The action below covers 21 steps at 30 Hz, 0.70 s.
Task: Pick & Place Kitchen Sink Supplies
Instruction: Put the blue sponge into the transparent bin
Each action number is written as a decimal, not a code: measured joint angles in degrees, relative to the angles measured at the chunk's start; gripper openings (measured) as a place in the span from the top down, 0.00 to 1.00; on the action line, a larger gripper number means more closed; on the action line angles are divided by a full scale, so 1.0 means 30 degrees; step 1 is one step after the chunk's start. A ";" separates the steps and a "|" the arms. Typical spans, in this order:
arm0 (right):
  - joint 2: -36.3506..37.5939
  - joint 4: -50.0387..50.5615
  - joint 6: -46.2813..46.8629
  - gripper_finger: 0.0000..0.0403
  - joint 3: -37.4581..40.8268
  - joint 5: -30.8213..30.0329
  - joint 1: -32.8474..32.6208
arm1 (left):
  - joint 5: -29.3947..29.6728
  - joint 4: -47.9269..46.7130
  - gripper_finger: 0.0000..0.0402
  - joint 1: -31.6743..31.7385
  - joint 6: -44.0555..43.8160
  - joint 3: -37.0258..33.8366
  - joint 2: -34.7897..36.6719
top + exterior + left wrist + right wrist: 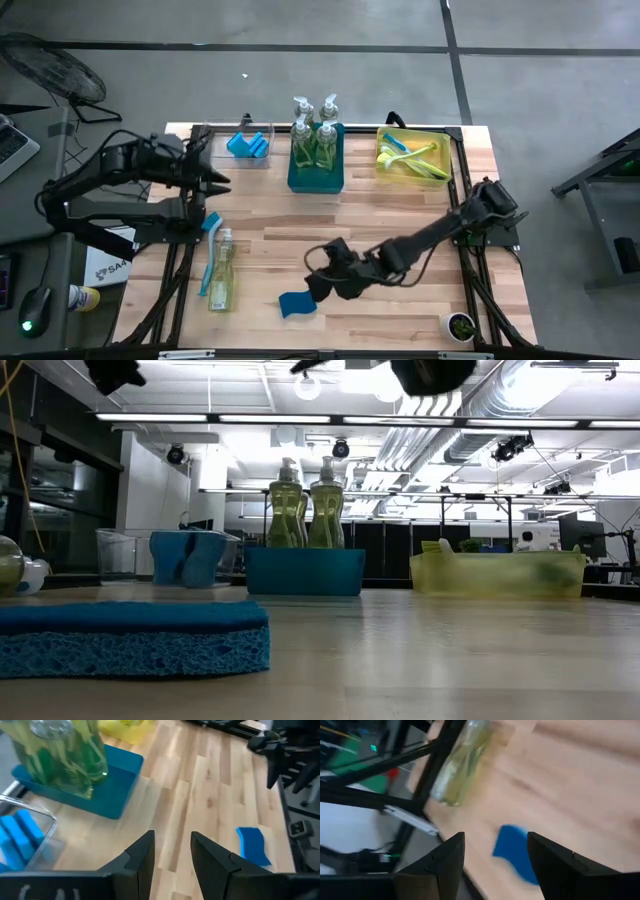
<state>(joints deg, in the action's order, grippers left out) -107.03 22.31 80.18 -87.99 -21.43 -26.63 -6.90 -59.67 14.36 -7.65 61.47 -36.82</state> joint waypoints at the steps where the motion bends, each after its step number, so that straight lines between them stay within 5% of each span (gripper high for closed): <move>1: 0.0002 -0.1107 0.0574 0.49 0.0741 0.0000 -0.0150 | -0.0004 0.0097 0.69 -0.0260 -0.0128 -0.0438 0.0338; 9: -0.0005 -0.3863 0.2630 0.49 0.4115 0.0914 -0.0556 | -0.0505 0.1520 0.69 -0.1917 -0.2066 -0.3474 0.2397; 21: -0.1024 -0.3960 0.2260 0.51 0.3108 0.3934 0.0021 | -0.0408 0.2369 0.69 -0.3856 -0.2766 -0.4051 0.2640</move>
<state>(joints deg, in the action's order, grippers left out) -110.10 10.43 86.96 -78.66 -9.63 -26.56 -8.12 -52.56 2.79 -15.94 49.32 -28.91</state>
